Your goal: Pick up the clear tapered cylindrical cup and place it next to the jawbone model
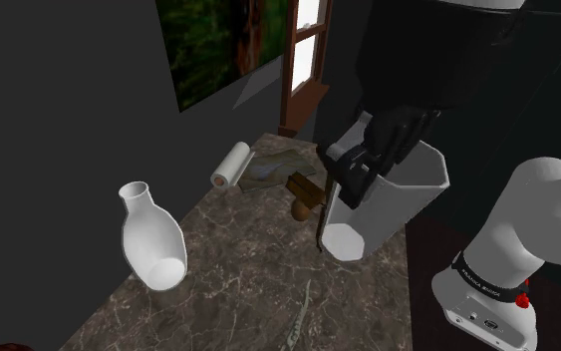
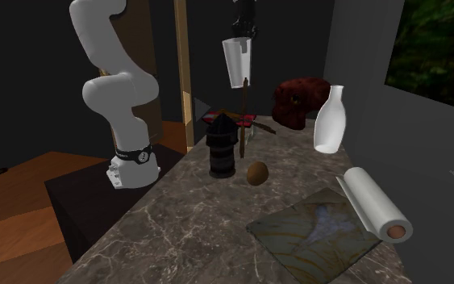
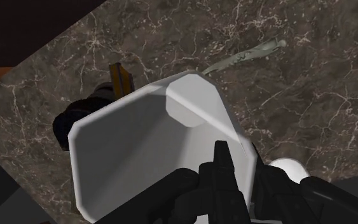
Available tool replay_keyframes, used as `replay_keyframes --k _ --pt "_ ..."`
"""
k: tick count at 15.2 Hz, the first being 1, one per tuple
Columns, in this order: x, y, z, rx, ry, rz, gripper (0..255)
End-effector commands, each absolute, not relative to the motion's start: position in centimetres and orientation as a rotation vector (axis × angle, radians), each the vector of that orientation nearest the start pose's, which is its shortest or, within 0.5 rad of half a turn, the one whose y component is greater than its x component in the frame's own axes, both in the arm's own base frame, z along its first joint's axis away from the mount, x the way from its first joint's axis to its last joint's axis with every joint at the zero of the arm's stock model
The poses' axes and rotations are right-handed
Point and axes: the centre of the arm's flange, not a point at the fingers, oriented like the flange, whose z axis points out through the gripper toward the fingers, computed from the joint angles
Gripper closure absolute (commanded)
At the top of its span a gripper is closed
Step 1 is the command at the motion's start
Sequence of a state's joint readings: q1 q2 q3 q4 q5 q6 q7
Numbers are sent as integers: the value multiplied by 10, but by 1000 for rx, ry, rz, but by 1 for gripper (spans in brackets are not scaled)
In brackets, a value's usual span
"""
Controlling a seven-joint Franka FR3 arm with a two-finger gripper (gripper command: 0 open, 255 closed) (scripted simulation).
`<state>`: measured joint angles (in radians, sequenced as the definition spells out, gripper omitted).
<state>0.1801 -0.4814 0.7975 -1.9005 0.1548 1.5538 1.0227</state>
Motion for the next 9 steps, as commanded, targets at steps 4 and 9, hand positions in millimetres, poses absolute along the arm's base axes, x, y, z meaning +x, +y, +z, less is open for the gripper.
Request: replay_keyframes --k 4,9 --pt "135 476 620 -3228 167 -247 255" --pt "97 530 620 -3228 167 -247 255"
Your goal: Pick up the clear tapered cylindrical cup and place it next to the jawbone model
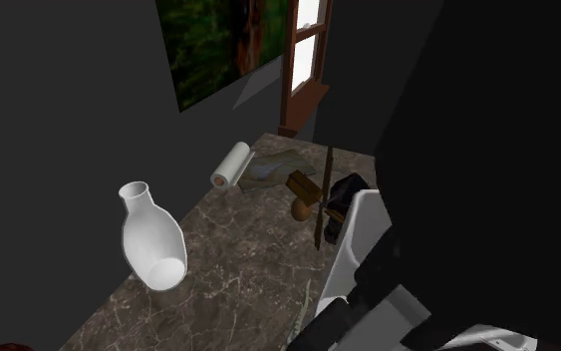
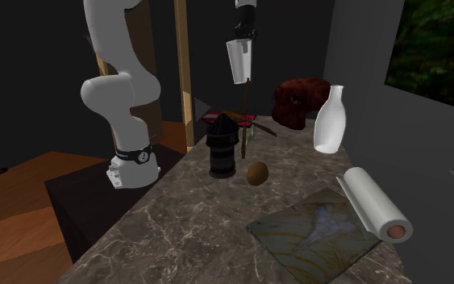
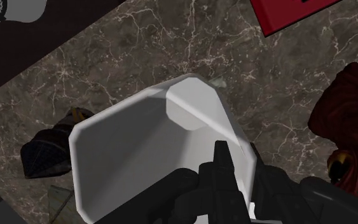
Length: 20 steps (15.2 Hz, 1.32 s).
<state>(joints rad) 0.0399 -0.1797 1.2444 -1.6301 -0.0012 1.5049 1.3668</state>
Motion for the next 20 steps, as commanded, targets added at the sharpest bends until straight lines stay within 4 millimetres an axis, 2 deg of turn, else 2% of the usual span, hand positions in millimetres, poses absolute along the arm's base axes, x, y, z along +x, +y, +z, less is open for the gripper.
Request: replay_keyframes --k 1,20 --pt "94 534 620 -3228 167 -247 255" --pt "94 534 519 -3228 167 -247 255"
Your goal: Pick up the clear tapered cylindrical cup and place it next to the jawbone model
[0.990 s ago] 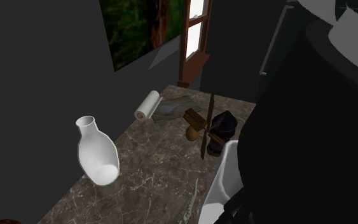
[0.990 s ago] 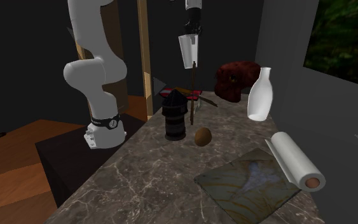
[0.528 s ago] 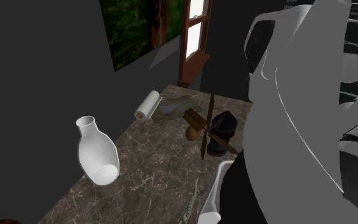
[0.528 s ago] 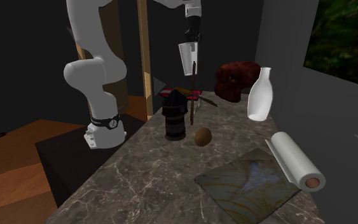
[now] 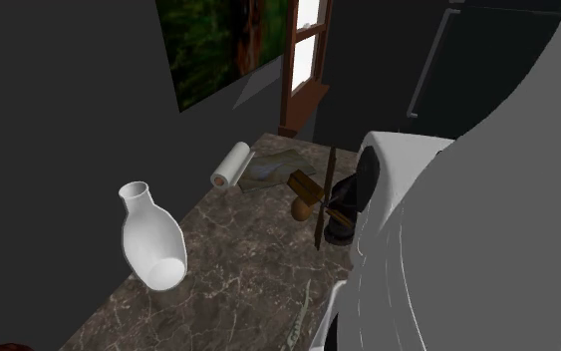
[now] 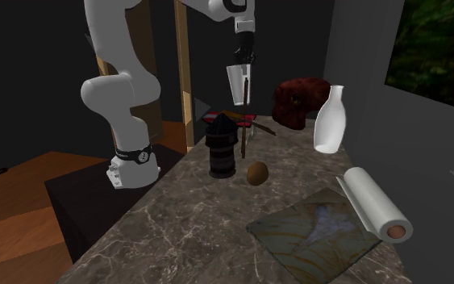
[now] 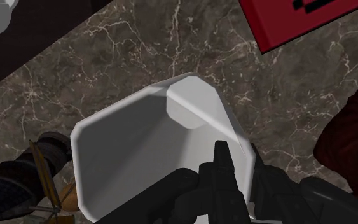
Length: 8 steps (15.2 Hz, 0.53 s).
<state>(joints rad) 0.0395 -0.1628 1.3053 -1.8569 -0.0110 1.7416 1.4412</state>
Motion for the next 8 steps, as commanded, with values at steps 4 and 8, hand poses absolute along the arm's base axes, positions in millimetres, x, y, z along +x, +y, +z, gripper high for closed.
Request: replay_keyframes --k 4,8 --pt "94 534 498 -3228 167 -247 255" --pt "94 534 477 -3228 167 -247 255"
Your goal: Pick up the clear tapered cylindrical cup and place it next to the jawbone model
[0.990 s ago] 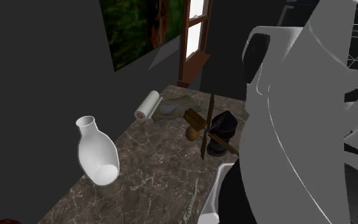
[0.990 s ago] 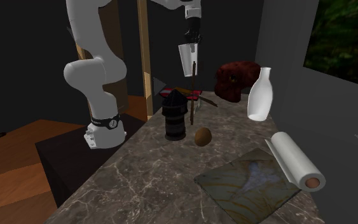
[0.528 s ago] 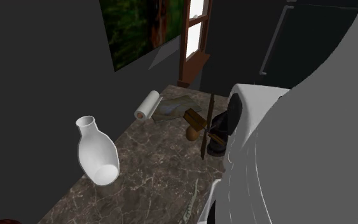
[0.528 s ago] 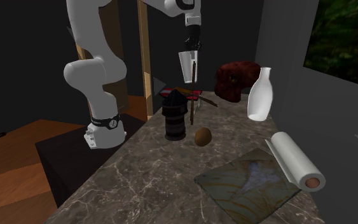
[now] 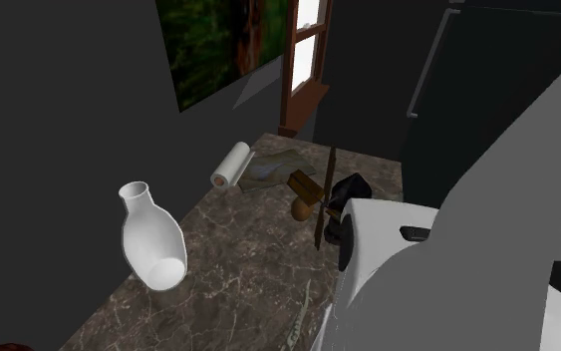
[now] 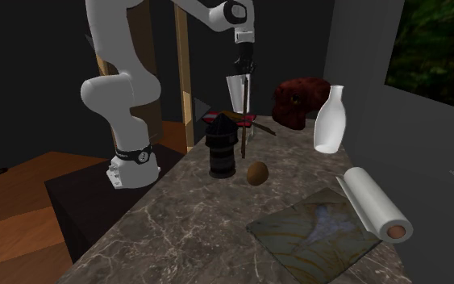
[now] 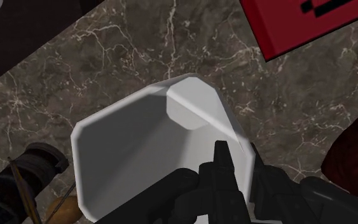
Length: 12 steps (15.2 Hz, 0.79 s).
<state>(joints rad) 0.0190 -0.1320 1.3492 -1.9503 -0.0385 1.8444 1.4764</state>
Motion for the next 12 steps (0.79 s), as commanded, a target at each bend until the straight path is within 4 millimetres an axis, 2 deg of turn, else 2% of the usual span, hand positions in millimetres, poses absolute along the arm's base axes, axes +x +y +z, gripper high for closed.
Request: replay_keyframes --k 1,12 --pt "94 534 472 -3228 167 -247 255" --pt "94 534 414 -3228 167 -247 255"
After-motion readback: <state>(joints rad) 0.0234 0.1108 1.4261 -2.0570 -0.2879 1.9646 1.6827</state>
